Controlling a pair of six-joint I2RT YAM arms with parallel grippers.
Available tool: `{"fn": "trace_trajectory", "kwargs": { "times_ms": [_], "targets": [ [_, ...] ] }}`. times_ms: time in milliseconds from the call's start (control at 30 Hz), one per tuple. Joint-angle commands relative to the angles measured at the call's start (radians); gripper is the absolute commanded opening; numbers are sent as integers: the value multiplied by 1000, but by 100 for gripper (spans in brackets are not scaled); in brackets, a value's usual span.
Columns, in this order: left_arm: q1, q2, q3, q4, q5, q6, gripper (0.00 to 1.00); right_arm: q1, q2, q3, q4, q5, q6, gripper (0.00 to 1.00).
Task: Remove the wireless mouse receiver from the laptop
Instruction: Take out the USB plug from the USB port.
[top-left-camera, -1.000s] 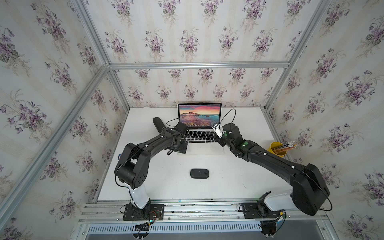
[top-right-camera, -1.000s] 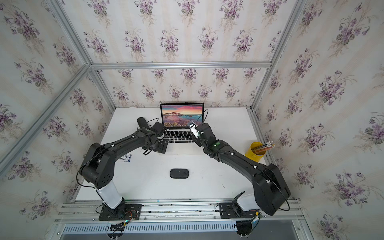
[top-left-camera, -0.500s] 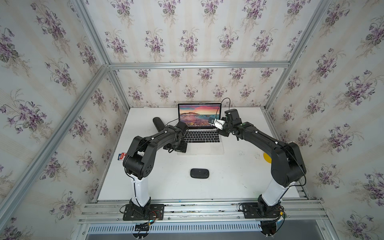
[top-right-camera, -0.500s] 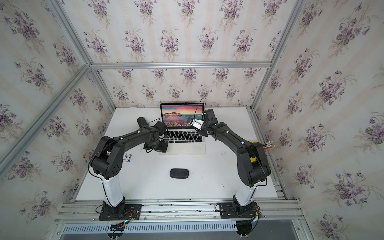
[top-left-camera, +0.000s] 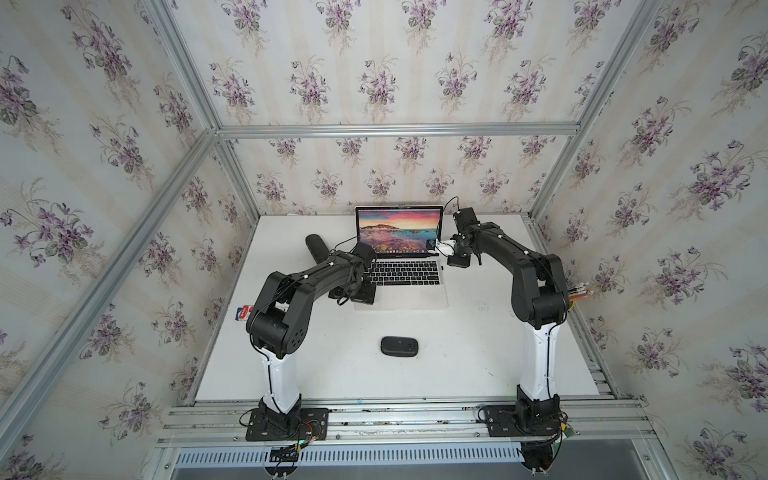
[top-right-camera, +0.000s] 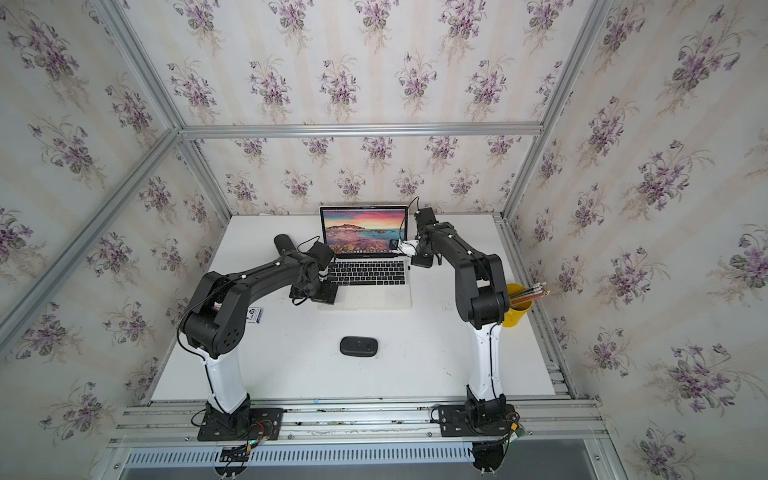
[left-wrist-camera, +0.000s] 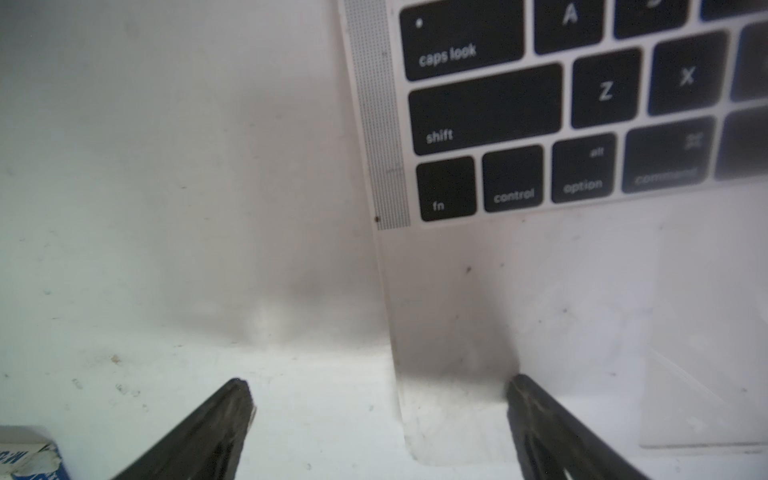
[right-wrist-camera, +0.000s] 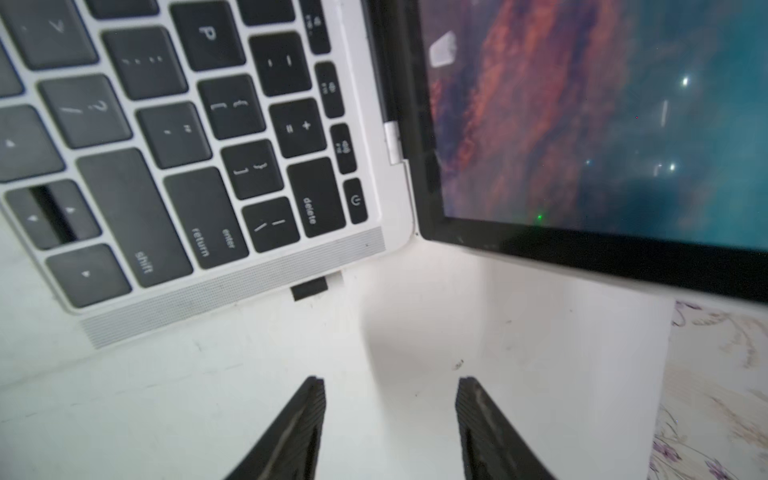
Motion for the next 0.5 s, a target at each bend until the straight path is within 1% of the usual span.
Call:
{"fn": "trace_trajectory", "kwargs": {
  "times_ms": [0, 167, 333, 467],
  "targets": [
    [0, 27, -11, -116, -39, 10, 99, 0, 36, 24, -81, -25, -55, 53],
    [0, 44, 3, -145, -45, 19, 99, 7, 82, 35, -86, -38, -75, 50],
    [3, 60, 14, -159, -45, 23, 99, 22, 108, 41, -86, -88, -88, 48],
    [3, 66, 21, -172, -44, 24, 99, 38, 147, 87, -155, -113, -85, 45]
  ]
}}
